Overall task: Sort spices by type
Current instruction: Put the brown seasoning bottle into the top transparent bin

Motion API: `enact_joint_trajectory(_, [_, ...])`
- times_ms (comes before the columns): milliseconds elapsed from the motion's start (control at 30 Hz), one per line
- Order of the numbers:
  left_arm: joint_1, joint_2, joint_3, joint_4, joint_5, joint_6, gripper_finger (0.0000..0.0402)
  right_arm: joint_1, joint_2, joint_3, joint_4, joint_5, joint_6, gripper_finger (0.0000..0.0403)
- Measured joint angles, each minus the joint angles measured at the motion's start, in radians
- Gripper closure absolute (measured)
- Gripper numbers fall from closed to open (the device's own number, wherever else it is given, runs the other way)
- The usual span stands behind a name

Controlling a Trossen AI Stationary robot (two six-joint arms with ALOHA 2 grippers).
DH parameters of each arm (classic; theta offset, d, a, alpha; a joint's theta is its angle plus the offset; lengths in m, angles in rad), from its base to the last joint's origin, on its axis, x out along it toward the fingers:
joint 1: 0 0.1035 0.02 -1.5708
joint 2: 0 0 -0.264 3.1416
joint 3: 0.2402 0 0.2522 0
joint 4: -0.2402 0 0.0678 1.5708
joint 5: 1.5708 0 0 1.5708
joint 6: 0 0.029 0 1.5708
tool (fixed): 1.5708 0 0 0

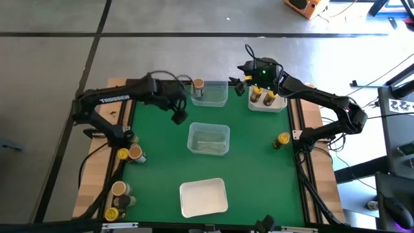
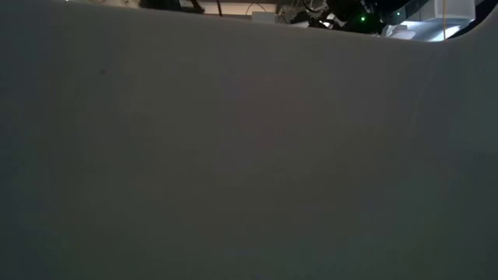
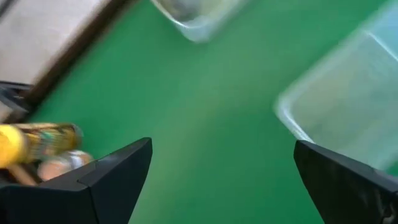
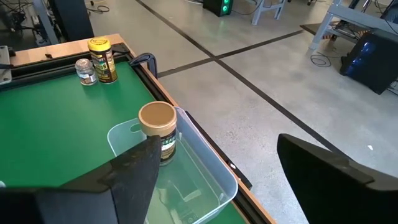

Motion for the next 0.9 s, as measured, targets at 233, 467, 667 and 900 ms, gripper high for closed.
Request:
enact_joint_trajectory(233, [-0.174,0.0,0.0,-0.117,0.019,-0.081,0.0013,0.0,0.0,0.0,0.0,0.0,0.0,0.0084])
enact_joint_trajectory(467, [-0.317,0.001,0.0,-0.179,0.014,-0.213,0.0013,0.0,0.0,0.0,0.023,0.0,0.0,0.0084])
enact_joint_trajectory(667, [-0.369,0.005,0.0,-0.099,-0.012,-0.262,0.0013,0.0,0.0,0.0,0.062,-0.021,0.01,0.0084])
enact_joint_trajectory(900, [-0.486,0.005,0.0,-0.308,0.02,-0.285,0.0013,0.0,0.0,0.0,0.061,-0.037,0.009,0.0084])
